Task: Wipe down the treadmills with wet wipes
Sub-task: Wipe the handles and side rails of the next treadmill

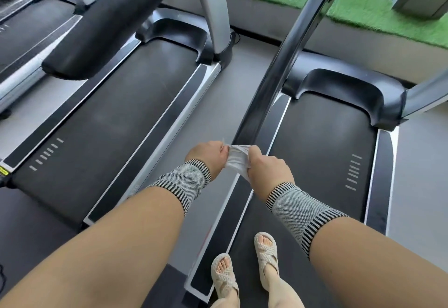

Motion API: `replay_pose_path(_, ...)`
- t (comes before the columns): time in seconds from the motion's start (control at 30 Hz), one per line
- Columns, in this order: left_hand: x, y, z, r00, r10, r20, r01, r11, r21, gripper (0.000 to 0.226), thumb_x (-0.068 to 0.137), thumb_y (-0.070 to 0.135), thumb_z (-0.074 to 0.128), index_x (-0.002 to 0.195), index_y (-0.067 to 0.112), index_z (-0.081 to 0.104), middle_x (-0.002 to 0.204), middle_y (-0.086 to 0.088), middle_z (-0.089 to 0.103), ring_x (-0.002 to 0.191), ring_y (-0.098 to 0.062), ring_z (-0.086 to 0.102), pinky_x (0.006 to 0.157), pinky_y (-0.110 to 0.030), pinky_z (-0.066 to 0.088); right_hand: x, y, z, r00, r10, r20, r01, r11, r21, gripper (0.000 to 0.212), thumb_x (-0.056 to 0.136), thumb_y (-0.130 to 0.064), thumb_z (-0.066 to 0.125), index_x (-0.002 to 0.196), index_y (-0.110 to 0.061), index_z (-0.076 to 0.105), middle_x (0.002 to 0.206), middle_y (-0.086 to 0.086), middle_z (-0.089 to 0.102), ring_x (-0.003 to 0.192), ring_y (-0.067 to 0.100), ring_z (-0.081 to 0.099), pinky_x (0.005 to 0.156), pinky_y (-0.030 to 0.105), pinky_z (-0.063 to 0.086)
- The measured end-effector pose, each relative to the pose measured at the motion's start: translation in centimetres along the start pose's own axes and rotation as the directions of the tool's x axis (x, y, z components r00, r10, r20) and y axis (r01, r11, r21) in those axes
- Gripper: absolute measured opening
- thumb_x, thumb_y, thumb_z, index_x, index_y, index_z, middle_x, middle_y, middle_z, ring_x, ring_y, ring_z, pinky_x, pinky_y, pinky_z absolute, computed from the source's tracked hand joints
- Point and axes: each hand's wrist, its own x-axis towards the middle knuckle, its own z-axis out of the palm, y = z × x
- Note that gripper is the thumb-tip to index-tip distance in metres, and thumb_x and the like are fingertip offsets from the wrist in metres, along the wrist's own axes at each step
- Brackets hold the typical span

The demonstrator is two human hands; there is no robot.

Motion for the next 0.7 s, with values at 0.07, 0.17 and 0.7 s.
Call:
replay_pose_path(0.07, -0.7, -0.6, 0.4, 0.999, -0.011, 0.053, 0.009, 0.999, 0.042, 0.034, 0.102, 0.035, 0.029, 0.078, 0.016, 0.043, 0.079, -0.005, 0.049, 0.076, -0.025, 0.047, 0.068, -0.030, 0.037, -0.7, 0.0, 0.2, 0.998, 0.020, 0.054, -0.019, 1.000, -0.011, 0.021, 0.088, 0.000, 0.039, 0.096, -0.015, 0.027, 0.073, 0.007, 0.047, 0.066, 0.031, 0.045, 0.063, 0.034, 0.038)
replay_pose_path(0.17, -2.8, -1.9, 1.9, 0.987, -0.069, 0.147, 0.055, 0.994, 0.096, 0.034, 0.101, 0.035, 0.031, 0.076, 0.016, 0.043, 0.080, -0.005, 0.050, 0.076, -0.025, 0.048, 0.068, -0.030, 0.038, -2.8, -0.1, 1.6, 0.984, 0.052, 0.173, -0.051, 0.999, -0.009, 0.023, 0.085, 0.003, 0.041, 0.096, -0.015, 0.030, 0.076, 0.008, 0.050, 0.070, 0.030, 0.048, 0.064, 0.034, 0.041)
replay_pose_path(0.7, -2.7, 1.0, -8.8, 0.994, 0.058, -0.089, -0.086, 0.930, -0.356, 0.031, 0.094, 0.035, 0.055, 0.070, 0.016, 0.048, 0.068, 0.005, 0.048, 0.067, -0.015, 0.047, 0.059, -0.026, 0.033, -2.1, 0.7, -7.5, 0.962, 0.250, -0.111, -0.191, 0.905, 0.380, 0.022, 0.091, -0.021, 0.049, 0.079, -0.004, 0.059, 0.081, 0.010, 0.065, 0.078, 0.027, 0.059, 0.069, 0.031, 0.046)
